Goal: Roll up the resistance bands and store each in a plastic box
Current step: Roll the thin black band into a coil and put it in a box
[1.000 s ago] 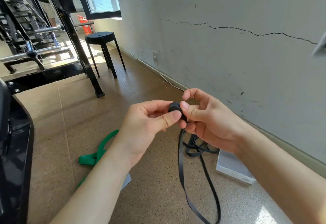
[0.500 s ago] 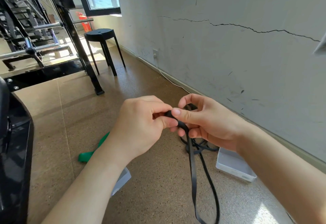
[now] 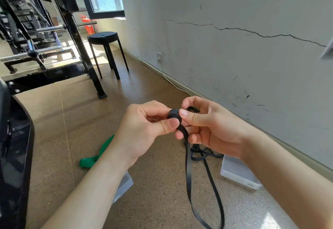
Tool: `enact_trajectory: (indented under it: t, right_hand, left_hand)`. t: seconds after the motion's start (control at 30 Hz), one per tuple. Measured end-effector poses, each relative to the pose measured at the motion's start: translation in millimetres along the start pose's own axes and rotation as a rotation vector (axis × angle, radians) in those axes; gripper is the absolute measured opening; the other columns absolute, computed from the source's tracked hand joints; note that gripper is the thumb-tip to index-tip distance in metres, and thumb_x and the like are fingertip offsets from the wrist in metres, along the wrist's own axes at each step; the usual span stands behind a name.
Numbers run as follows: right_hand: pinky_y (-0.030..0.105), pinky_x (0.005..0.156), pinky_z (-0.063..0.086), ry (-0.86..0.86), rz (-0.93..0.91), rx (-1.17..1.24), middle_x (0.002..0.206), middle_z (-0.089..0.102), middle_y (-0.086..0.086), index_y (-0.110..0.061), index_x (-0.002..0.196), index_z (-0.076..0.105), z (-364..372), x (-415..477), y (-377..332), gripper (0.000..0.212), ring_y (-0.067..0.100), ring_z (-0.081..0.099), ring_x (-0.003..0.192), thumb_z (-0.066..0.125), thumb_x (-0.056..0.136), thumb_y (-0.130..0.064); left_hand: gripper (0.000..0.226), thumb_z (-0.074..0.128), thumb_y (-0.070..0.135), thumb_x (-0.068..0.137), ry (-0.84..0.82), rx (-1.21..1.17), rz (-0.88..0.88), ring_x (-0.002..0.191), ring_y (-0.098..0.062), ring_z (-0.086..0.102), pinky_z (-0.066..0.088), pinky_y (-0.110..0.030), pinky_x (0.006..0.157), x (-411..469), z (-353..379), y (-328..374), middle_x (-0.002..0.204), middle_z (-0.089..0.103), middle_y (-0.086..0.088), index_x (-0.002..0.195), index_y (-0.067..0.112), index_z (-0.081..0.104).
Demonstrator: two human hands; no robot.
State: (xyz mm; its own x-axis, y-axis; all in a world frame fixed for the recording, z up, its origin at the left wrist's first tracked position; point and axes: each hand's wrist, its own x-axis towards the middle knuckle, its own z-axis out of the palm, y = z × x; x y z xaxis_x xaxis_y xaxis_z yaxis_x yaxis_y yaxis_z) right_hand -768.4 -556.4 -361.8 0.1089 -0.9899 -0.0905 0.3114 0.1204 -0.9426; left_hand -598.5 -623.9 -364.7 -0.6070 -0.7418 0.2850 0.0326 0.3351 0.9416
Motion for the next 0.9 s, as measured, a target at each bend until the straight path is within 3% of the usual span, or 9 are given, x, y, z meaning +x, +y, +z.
enact_trajectory:
  t: [0.07,0.17,0.3,0.37,0.5,0.57,0.63,0.77,0.9]
  right_hand:
    - [0.020,0.045,0.047,-0.010,0.049,-0.049,0.081,0.070,0.020,-0.016,0.103,0.042,0.1,0.0,-1.6,0.037,0.023,0.065,0.063,0.068,0.078,-0.024]
    - [0.019,0.046,0.048,0.017,0.062,-0.111,0.082,0.070,0.021,-0.016,0.102,0.042,0.4,0.9,-0.8,0.040,0.023,0.064,0.061,0.069,0.078,-0.033]
    - [0.020,0.046,0.043,0.075,0.009,-0.184,0.077,0.069,0.019,-0.016,0.101,0.038,1.3,4.2,5.4,0.042,0.023,0.063,0.061,0.071,0.077,-0.025]
    - [0.019,0.045,0.043,0.085,-0.014,-0.154,0.076,0.069,0.019,-0.017,0.101,0.035,1.4,5.6,6.2,0.042,0.024,0.063,0.060,0.070,0.077,-0.021]
    - [0.018,0.044,0.045,0.056,-0.057,-0.016,0.070,0.067,0.016,-0.017,0.103,0.034,2.2,5.7,3.5,0.041,0.022,0.064,0.057,0.066,0.077,-0.015]
    - [0.018,0.045,0.047,0.037,-0.075,0.041,0.069,0.066,0.014,-0.018,0.103,0.036,3.0,6.1,3.2,0.041,0.023,0.063,0.058,0.066,0.076,-0.012]
    - [0.018,0.046,0.048,0.026,-0.081,0.075,0.069,0.065,0.012,-0.018,0.103,0.037,3.6,6.5,3.5,0.041,0.024,0.061,0.061,0.066,0.076,-0.012]
    - [0.021,0.048,0.049,-0.006,-0.023,0.086,0.078,0.068,0.017,-0.018,0.102,0.040,2.7,6.8,3.7,0.036,0.026,0.064,0.066,0.070,0.083,-0.014]
    - [0.021,0.049,0.050,-0.021,0.035,-0.020,0.087,0.070,0.023,-0.016,0.101,0.044,1.6,6.9,-0.3,0.035,0.026,0.066,0.068,0.072,0.084,-0.028]
  left_hand:
    - [0.004,0.078,0.022,0.070,0.013,0.134,0.049,0.076,-0.013,0.064,0.050,-0.025,0.068,1.9,-3.9,1.4,0.077,0.067,0.003,0.074,0.020,0.076]
    - [0.016,0.081,0.015,0.070,0.028,0.427,0.120,0.075,-0.013,0.064,0.050,-0.029,0.068,3.2,-9.5,2.8,0.078,0.068,0.008,0.075,0.029,0.076]
    - [0.020,0.081,0.010,0.071,0.013,0.665,0.179,0.077,-0.010,0.060,0.045,-0.020,0.065,1.4,-9.9,5.7,0.075,0.065,0.012,0.076,0.029,0.076]
    - [0.021,0.080,0.012,0.073,0.011,0.610,0.123,0.077,-0.009,0.062,0.047,-0.019,0.068,2.0,-10.8,2.6,0.076,0.066,0.011,0.077,0.032,0.075]
    - [0.021,0.080,0.020,0.072,-0.040,0.023,-0.110,0.080,-0.022,0.069,0.054,-0.034,0.083,2.3,-6.7,-0.6,0.082,0.073,-0.009,0.092,0.013,0.076]
    - [0.028,0.077,0.020,0.071,-0.033,-0.129,-0.153,0.078,-0.024,0.066,0.051,-0.041,0.085,1.8,-4.3,-3.7,0.082,0.072,-0.016,0.096,0.006,0.074]
    - [0.029,0.079,0.022,0.070,-0.011,-0.150,-0.148,0.078,-0.022,0.065,0.051,-0.042,0.083,1.9,-3.4,-2.6,0.083,0.072,-0.017,0.094,0.006,0.075]
    - [0.031,0.078,0.025,0.064,0.052,-0.042,-0.060,0.077,-0.020,0.069,0.053,-0.024,0.069,3.1,-6.4,-0.1,0.081,0.072,-0.013,0.086,0.004,0.075]
    - [0.012,0.082,0.024,0.066,0.015,0.165,0.031,0.073,-0.016,0.067,0.052,-0.026,0.069,4.0,-11.3,1.9,0.075,0.071,-0.003,0.074,0.017,0.077]
